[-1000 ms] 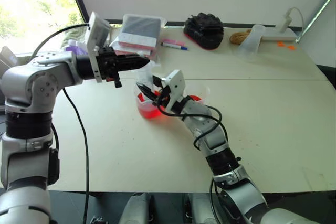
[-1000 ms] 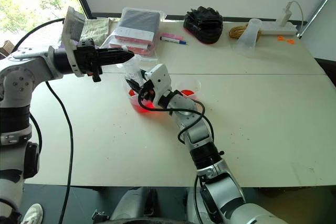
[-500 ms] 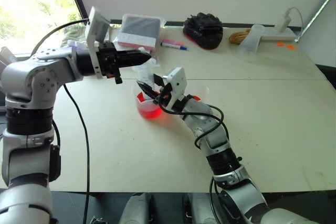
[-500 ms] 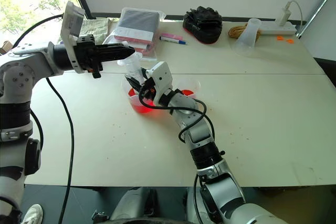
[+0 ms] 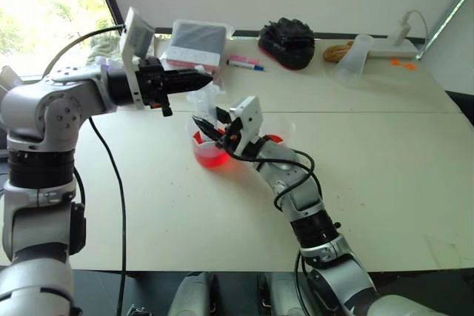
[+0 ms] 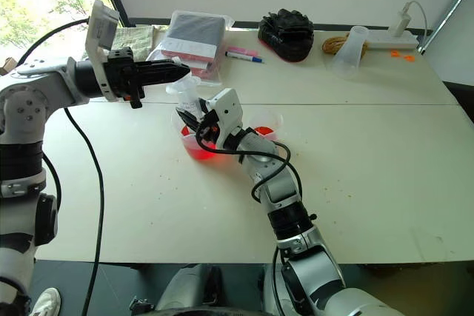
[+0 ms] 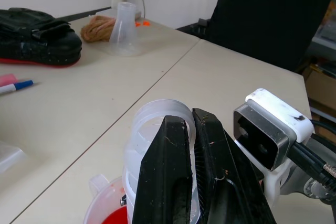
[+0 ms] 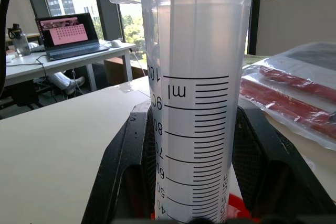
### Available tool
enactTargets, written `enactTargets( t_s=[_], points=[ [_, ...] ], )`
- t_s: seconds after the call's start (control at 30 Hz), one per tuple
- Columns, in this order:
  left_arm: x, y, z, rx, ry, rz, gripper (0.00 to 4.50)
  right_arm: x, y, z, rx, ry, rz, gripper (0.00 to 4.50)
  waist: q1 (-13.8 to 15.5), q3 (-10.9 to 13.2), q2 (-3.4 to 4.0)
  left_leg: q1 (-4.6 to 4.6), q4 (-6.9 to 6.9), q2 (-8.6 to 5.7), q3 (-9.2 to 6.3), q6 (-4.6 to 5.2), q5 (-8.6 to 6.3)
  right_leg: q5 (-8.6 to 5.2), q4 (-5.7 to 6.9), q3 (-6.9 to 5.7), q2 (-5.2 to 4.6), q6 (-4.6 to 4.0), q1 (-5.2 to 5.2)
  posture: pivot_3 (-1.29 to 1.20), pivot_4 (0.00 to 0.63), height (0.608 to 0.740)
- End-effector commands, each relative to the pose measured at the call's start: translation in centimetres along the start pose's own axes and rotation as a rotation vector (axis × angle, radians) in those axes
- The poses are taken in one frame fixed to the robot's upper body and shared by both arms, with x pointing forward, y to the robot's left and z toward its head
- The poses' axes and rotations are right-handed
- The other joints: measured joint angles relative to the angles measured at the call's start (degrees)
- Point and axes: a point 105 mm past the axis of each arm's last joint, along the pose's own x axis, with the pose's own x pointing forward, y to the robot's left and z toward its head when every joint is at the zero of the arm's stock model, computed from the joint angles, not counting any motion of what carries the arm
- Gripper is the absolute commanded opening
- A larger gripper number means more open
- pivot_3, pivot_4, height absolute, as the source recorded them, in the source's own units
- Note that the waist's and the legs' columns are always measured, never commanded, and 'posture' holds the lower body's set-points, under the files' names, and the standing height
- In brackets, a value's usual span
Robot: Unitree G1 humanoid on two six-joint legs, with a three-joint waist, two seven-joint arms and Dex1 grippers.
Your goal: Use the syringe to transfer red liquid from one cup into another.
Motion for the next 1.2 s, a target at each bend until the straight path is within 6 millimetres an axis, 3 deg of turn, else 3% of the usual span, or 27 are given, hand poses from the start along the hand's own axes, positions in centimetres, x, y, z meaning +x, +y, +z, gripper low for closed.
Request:
enactTargets(
  t_s=[0.03,1.2],
  points=[
    [-0.71,-0.32,3.87,0.120,-0.094,0.026,0.02,0.23,1.73,-0.52,0.013,0.017,0.064,1.37,0.02,0.00,0.00,0.00,0.00,0.00,0.00,0.00,0.00,0.00,0.00,0.00,0.00,0.00,0.00,0.00,0.150,0.740],
    [-0.56,-0.45,3.78,0.133,-0.089,0.023,0.02,0.30,1.63,-0.09,-0.003,0.004,0.066,1.37,0.00,0.00,0.00,0.00,0.00,0.00,0.00,0.00,0.00,0.00,0.00,0.00,0.01,0.00,0.00,0.00,0.150,0.740]
  ],
)
